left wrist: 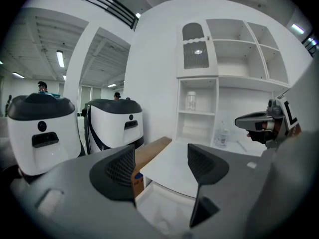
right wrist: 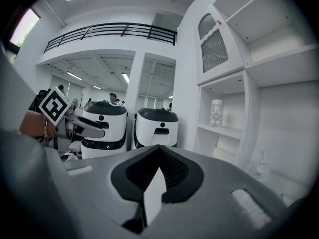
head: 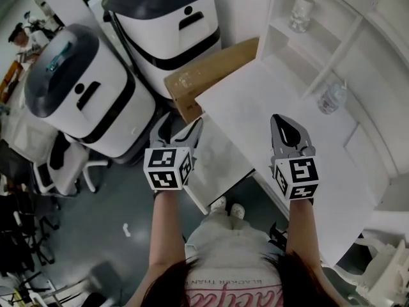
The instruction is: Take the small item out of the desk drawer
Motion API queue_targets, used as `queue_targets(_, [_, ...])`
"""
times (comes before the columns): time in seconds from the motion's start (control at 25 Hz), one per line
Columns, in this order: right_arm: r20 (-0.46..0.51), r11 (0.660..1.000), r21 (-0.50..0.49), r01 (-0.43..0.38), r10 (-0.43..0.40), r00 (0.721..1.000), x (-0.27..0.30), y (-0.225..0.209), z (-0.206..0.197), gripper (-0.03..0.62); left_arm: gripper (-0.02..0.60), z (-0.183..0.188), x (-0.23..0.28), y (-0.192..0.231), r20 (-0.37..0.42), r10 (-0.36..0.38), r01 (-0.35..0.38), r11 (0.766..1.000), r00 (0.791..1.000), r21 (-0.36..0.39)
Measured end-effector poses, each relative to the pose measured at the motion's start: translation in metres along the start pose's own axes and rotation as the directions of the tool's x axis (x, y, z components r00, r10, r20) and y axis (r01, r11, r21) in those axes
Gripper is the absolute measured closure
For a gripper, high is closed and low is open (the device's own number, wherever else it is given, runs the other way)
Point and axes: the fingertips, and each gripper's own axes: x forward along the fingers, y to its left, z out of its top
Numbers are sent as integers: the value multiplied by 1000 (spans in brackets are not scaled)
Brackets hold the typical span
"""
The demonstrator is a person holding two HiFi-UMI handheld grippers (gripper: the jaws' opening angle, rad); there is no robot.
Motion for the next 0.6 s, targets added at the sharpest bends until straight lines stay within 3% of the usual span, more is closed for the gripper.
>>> queue_targets(0.32, [-87, 1000, 24, -2, 5, 996, 12, 5, -35, 592, 238, -54, 19, 3, -129, -25, 18, 998, 991, -54])
queue_targets(0.6, [-159, 999, 46, 4, 4, 987, 21, 7, -62, 592, 245, -96, 33, 5, -235, -43, 22, 995, 971, -92])
